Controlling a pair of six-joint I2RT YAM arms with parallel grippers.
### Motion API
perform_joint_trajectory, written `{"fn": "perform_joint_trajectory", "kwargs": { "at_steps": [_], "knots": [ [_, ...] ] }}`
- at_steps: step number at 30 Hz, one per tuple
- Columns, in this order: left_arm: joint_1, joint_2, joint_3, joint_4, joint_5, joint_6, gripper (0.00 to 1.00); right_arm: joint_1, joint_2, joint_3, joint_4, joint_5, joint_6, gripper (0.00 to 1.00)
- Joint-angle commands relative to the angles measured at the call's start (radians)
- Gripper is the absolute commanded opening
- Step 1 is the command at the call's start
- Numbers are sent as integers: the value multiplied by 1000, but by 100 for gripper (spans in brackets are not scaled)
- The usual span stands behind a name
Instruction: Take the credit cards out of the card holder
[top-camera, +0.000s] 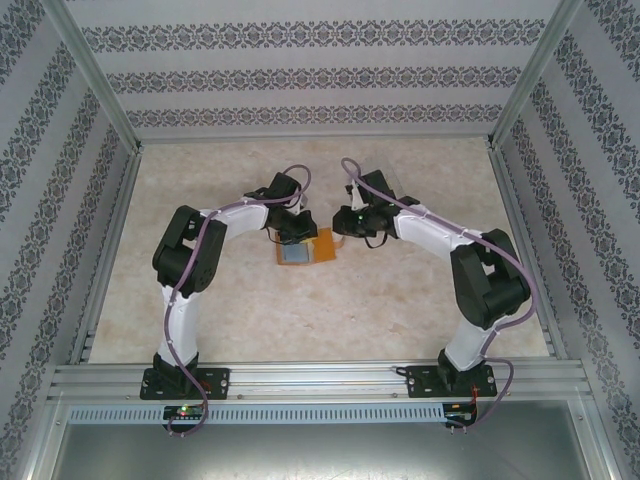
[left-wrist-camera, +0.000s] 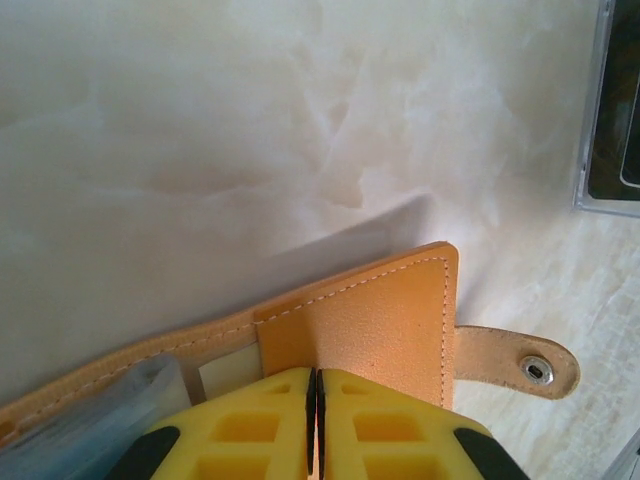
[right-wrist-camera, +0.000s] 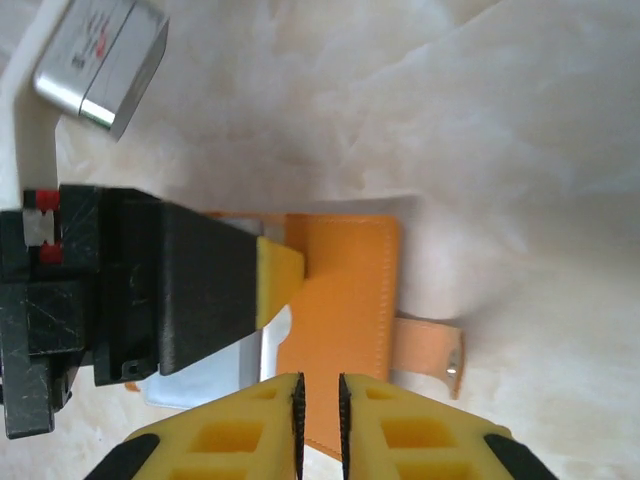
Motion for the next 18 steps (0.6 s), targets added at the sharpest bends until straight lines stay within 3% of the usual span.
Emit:
{"fn": "perform_joint_trajectory", "kwargs": {
  "at_steps": [1, 7, 12, 15, 18],
  "knots": [
    [-19, 28, 16, -75, 9, 56, 11, 30, 42, -6, 27, -26, 37, 19],
    [-19, 11, 6, -82, 0, 59, 11, 61, 118, -2, 64, -46, 88, 17],
    [-20, -15, 42, -87, -12, -5, 17, 51, 144, -51, 95, -39, 157, 14],
    [-17, -56, 50, -97, -37, -32, 28, 45, 143, -79, 100, -28, 167, 14],
    [-8, -102, 54, -144, -78, -67, 47, 45, 149, -91, 100, -22, 164, 15]
  ]
}}
